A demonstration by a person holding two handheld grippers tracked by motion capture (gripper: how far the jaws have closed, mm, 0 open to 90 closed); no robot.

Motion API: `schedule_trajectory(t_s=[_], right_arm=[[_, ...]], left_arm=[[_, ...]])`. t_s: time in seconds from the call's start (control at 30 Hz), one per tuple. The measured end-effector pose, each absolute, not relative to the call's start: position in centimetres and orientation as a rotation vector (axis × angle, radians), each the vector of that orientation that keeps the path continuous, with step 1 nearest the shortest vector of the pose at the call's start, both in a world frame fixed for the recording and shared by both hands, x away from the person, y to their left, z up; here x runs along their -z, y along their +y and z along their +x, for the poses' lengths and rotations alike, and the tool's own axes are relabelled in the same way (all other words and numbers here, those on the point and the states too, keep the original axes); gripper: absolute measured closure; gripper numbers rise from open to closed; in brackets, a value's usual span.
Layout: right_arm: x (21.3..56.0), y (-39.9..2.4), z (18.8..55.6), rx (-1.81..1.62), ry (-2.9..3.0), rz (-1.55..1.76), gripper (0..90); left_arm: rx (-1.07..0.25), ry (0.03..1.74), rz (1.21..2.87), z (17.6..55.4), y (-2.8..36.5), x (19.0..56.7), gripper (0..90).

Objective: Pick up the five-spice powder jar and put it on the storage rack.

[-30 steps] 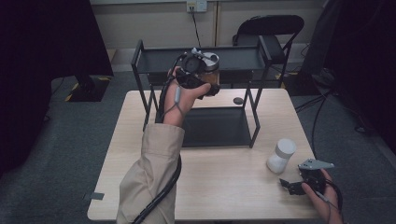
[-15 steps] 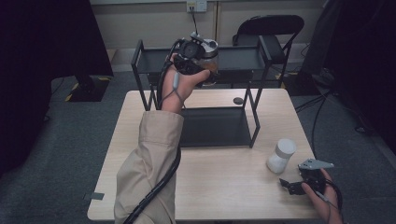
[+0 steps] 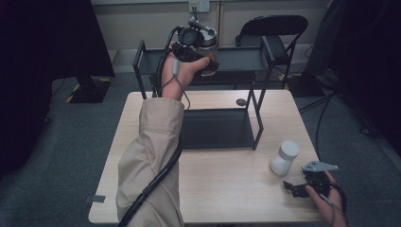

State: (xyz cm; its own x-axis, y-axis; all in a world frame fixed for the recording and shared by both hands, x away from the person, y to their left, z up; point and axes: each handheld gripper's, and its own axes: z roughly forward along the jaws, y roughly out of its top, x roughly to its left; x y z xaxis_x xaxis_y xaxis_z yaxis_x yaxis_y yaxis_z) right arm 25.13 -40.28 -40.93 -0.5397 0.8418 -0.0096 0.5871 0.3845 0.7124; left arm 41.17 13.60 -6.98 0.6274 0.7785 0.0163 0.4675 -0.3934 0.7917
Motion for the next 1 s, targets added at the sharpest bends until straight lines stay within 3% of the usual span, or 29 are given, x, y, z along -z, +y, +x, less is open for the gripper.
schedule_trajectory(t_s=[1.0], right_arm=[[40.9, -40.3, 25.1, -0.947, 2.278, 1.239, 0.0]], left_arm=[[-0.504, 1.03, 2.067, 46.1, 12.1, 8.4, 29.7]])
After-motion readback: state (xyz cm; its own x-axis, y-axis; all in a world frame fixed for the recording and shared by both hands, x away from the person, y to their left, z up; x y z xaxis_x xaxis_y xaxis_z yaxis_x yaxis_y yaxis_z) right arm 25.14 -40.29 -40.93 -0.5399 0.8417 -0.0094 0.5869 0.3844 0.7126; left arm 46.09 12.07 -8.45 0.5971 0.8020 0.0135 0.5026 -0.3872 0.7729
